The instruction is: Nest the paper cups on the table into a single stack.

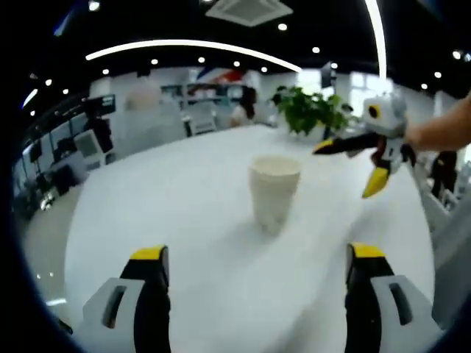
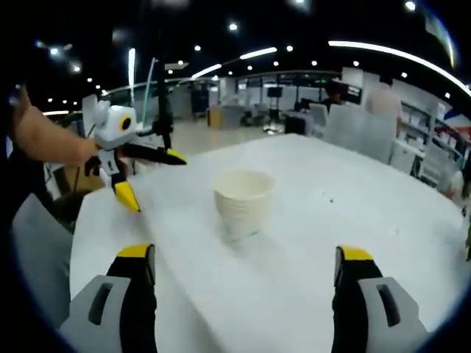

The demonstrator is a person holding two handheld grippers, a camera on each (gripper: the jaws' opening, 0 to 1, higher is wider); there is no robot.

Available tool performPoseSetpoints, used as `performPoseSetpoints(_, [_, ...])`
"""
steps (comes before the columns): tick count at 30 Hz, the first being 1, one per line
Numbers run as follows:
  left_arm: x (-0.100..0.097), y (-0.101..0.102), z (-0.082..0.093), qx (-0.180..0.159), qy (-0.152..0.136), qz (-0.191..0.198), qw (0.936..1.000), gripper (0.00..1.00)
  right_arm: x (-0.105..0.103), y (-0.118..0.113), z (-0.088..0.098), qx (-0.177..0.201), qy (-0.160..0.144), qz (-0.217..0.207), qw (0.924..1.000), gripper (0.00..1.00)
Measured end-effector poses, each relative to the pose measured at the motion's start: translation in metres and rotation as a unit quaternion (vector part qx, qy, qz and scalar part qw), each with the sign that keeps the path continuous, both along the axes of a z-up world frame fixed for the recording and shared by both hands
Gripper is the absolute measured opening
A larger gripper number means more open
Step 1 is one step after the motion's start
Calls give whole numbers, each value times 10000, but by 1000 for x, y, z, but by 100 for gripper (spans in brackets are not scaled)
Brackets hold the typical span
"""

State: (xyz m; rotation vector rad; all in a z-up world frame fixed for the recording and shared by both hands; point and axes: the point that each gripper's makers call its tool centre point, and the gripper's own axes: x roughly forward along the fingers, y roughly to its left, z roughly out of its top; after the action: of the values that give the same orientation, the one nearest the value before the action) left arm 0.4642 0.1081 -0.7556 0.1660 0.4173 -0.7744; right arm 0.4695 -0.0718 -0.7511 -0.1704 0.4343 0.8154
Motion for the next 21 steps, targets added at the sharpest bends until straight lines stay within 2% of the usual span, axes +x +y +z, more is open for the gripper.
performPoseSetpoints(12, [-71, 17, 5, -95, 95, 33, 9999, 99, -64, -16, 15, 221, -224, -323, 9990, 100])
performPoseSetpoints(16, [-93, 23, 6, -118, 68, 89, 9999, 99, -98, -17, 11, 153, -257, -263, 9992, 100])
performPoseSetpoints(21, [-116, 30, 5, -96, 44, 129, 9999, 99, -128, -25, 4, 262, -179, -421, 9986, 100])
